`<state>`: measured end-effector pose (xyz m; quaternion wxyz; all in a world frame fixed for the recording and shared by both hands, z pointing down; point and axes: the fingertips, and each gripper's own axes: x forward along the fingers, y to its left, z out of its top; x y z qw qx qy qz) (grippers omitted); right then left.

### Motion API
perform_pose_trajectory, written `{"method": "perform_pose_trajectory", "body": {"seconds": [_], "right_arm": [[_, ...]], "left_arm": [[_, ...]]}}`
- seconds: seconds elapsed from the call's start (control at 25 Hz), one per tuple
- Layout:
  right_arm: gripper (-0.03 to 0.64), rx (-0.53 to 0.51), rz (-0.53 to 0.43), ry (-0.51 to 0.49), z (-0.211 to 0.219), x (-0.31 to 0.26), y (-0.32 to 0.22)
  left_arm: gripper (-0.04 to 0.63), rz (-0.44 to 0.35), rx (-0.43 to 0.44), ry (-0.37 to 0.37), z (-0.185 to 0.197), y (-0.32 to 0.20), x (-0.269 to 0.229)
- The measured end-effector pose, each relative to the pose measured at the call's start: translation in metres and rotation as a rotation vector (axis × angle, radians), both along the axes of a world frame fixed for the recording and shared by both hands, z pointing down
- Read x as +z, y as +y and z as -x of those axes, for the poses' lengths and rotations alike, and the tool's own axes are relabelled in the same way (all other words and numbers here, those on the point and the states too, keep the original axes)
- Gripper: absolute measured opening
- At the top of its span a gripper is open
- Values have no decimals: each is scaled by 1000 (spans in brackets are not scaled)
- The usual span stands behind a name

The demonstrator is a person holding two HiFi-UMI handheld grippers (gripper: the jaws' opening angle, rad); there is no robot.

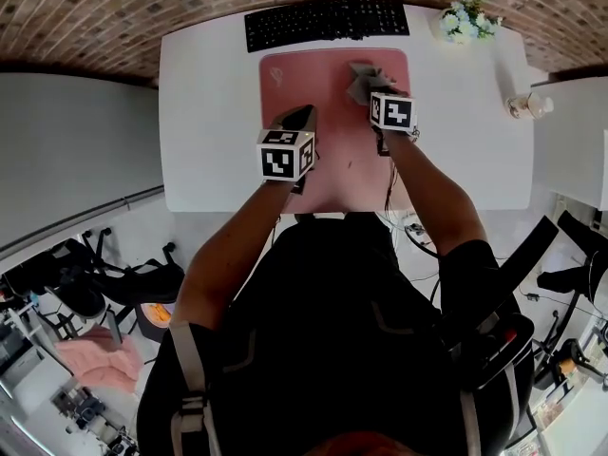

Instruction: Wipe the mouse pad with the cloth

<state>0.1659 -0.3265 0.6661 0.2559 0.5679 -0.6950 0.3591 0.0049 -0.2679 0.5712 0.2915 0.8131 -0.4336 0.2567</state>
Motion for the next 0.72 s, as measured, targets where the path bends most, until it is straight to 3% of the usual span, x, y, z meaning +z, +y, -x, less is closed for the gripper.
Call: {"method": "perform_pose_trajectory", "body": {"seconds": [0.48, 0.72], "right_arm": [[32, 133, 2, 71, -85, -3, 14], [34, 139, -51, 64, -88, -31, 14]], "left_arm": [[3, -18, 47, 18, -23, -3, -6], [3, -33, 42, 39, -25, -5, -11]]}}
